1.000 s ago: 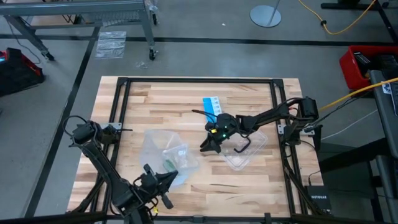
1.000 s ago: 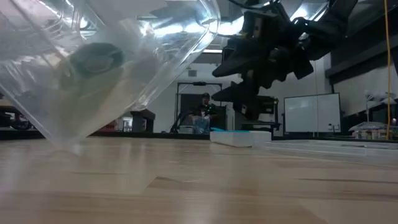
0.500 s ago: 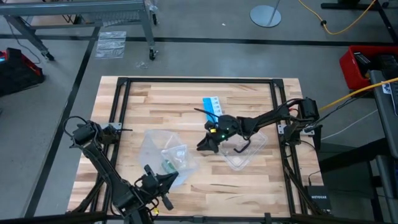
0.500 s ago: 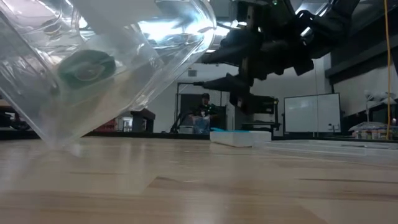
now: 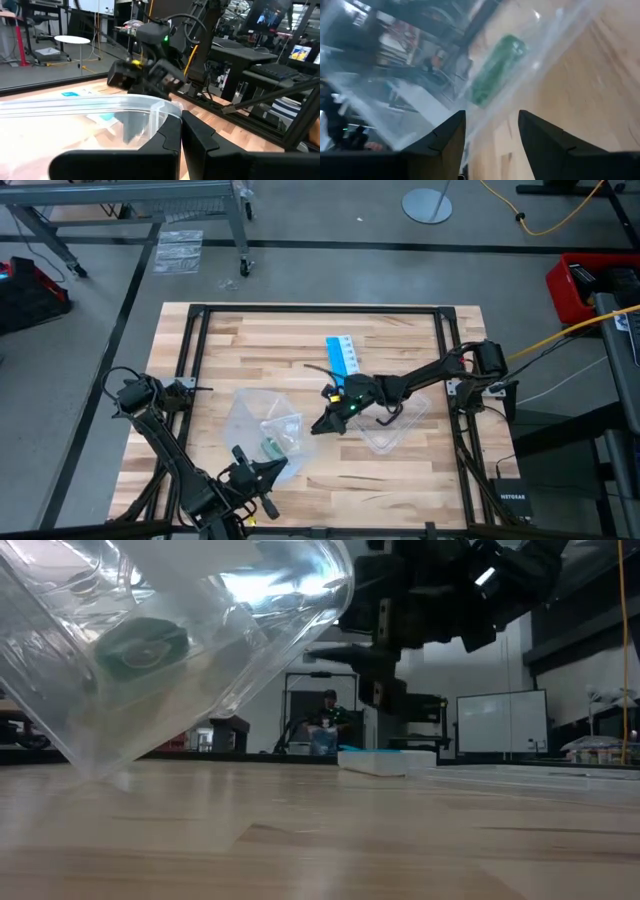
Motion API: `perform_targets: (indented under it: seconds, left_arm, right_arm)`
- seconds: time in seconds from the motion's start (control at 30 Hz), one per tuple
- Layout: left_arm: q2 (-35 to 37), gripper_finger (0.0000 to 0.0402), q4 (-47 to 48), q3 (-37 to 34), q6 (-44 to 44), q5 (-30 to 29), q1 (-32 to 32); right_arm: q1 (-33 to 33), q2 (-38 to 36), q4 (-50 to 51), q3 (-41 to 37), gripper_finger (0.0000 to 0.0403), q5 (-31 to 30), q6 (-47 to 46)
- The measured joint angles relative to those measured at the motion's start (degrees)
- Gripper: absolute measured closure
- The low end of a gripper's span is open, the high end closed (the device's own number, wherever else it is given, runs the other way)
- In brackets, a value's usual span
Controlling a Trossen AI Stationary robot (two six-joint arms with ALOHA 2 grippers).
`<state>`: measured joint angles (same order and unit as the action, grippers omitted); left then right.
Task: Roll bandage
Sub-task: Adjust the transparent bin
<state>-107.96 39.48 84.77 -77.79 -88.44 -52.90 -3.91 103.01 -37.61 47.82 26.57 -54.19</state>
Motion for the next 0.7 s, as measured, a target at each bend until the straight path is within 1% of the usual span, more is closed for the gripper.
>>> perform_targets:
  seconds: [0.07, 0.17, 0.3, 0.5, 0.7]
  left_arm:
    - [0.0, 0.0401, 0.0, 0.0, 0.2, 0.0, 0.0]
    - [0.0, 0.0401, 0.0, 0.0, 0.8, 0.6, 0.0]
    - [0.0, 0.0401, 0.0, 0.0, 1.6, 1.6, 0.0]
    - [-1.2, 0.0401, -0.2, 0.0, 1.7, 2.1, 0.1]
    - [-3.6, 0.0401, -0.5, 0.0, -0.2, 1.6, 0.4]
  right_arm:
    - [-0.7, 1.4, 2.6, 1.5, 0.0217, -1.1, 0.0]
    - [-0.7, 3.2, 6.2, 3.4, 0.0217, -1.1, 0.0]
    - [-0.6, 4.5, 6.1, 4.4, 0.0217, -0.1, -1.6]
    - [-0.6, 4.7, 5.9, 5.9, 0.0217, 1.5, -2.6]
    - [-0.6, 4.7, 11.9, 8.4, 0.0217, 1.7, -2.6]
